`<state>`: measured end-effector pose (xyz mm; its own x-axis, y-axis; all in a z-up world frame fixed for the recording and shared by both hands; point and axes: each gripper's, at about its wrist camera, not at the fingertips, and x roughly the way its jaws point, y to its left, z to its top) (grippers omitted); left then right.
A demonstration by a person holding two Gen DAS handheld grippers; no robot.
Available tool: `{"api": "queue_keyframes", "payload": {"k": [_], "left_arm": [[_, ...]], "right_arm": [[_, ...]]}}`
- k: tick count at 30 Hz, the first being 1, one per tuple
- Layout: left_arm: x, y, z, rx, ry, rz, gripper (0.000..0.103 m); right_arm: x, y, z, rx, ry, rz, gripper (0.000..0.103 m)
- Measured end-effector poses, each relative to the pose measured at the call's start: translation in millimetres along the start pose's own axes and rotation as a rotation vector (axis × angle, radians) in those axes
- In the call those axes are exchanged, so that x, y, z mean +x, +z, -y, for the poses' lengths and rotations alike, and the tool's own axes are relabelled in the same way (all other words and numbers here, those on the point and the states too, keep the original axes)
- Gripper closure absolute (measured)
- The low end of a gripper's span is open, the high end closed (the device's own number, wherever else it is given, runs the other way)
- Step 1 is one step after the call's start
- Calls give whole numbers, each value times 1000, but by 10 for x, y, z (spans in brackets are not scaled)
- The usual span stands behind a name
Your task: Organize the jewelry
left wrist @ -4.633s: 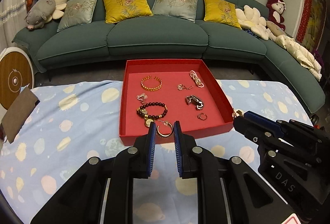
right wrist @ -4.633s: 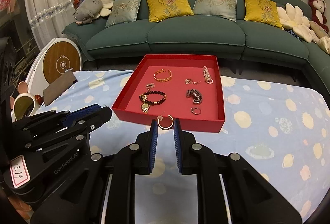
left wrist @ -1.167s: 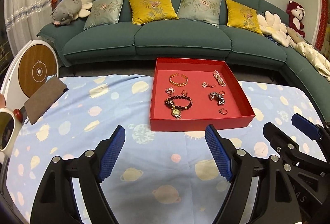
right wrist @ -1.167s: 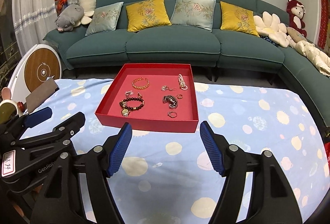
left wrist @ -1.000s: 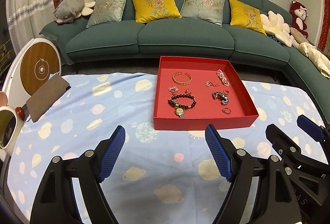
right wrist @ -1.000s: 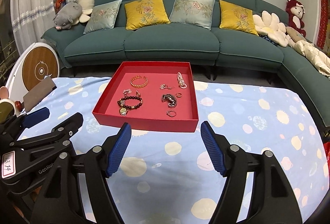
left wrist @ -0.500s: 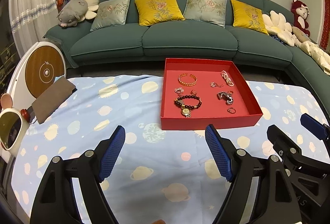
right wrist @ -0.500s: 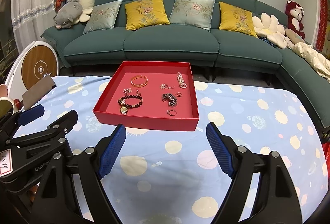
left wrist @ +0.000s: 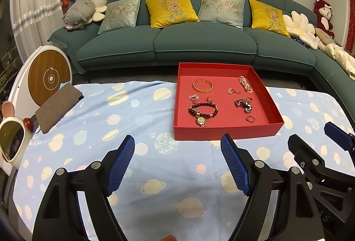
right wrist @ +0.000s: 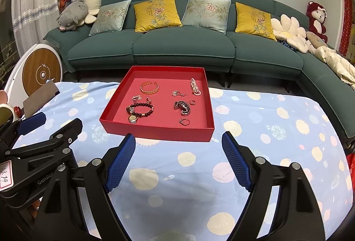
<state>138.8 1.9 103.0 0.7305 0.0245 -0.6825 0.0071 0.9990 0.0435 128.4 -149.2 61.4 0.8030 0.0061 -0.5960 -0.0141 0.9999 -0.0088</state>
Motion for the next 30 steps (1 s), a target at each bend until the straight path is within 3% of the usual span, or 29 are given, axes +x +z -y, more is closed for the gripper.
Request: {"api": "queue_keyframes", "payload": {"k": [30], "left_arm": [[-8,-3,29,11,4,5,26]], "right_arm": [[1,-22,45,3,-17,6,25]]}}
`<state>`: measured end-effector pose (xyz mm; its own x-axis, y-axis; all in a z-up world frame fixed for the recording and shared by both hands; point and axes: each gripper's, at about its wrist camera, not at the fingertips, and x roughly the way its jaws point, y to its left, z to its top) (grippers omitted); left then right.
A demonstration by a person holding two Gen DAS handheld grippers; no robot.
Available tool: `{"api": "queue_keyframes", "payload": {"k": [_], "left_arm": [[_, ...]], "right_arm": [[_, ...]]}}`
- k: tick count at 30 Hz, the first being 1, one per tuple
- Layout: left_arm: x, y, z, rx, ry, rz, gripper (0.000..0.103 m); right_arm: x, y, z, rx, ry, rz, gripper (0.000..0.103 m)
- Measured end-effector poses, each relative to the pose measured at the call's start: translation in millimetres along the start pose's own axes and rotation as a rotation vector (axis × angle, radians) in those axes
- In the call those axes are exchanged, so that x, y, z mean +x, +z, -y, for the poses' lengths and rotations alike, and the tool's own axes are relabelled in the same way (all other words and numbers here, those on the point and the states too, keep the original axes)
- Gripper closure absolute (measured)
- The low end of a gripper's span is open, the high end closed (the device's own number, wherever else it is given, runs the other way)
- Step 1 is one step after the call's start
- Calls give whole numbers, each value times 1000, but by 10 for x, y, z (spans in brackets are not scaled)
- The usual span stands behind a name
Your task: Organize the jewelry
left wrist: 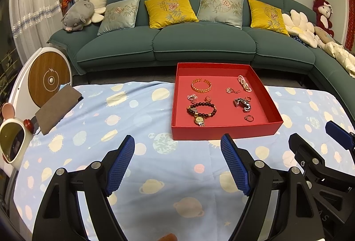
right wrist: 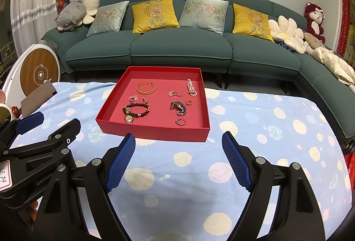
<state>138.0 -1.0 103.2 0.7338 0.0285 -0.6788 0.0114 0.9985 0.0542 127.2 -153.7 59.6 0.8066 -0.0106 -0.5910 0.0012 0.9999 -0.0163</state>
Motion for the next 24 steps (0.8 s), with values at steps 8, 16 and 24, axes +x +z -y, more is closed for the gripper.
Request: {"api": "queue_keyframes", "payload": {"k": [8,16,24], "left_arm": [[-2,-7,23,12,10,3,26],[5,-20,25,0,20,10,24],[30,-15,22,-10,18,9,24]], "right_arm": [[2,-1,0,-1,-1,0,25],[11,-9,23,-1,-2,-3,25],[6,-28,40,-5,-5,-3,25]]}}
